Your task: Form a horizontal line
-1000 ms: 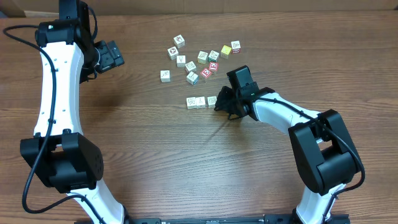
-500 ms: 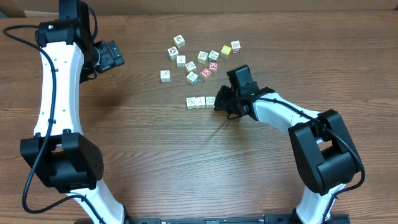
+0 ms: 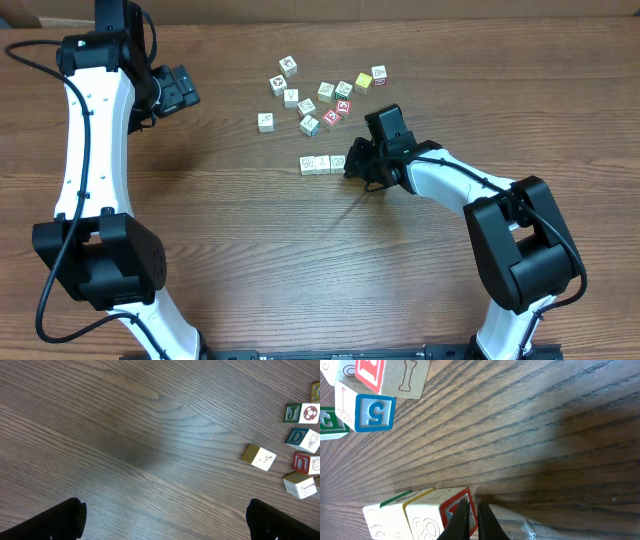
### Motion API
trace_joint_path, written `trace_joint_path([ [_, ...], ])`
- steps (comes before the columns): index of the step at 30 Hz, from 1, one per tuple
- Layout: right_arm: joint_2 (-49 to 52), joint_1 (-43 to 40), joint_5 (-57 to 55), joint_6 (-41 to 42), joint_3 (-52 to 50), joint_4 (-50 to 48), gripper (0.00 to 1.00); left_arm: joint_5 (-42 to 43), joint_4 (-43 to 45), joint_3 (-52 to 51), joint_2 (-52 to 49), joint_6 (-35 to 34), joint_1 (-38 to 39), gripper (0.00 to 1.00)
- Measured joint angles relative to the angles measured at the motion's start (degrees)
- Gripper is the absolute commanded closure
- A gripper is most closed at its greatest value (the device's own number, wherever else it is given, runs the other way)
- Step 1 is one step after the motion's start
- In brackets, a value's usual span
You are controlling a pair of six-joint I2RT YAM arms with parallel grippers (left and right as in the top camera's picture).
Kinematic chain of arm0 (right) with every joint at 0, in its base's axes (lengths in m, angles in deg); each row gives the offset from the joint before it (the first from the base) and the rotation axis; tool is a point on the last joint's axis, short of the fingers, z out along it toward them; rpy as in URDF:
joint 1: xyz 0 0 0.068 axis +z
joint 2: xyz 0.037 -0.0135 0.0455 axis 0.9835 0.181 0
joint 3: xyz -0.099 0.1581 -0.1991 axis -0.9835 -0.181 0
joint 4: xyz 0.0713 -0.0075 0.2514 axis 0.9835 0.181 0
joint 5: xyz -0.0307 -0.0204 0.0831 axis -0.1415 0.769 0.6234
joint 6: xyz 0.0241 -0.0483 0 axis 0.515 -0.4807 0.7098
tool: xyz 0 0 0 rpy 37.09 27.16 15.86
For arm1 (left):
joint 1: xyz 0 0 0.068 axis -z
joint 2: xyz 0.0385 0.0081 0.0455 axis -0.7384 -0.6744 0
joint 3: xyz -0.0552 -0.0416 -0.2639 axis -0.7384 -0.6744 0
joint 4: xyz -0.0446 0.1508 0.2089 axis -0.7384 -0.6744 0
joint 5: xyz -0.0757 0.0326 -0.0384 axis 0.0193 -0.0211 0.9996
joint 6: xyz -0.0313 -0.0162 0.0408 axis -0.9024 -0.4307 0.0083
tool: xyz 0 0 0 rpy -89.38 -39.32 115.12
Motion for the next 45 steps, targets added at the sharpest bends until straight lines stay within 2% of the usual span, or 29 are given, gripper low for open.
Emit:
trace_joint_path([
  [45,0.0,0.1,-1.5,-4.0,0.0,-3.0,0.96,0.0,0.0,0.0,0.0,0.0,0.0,0.0],
])
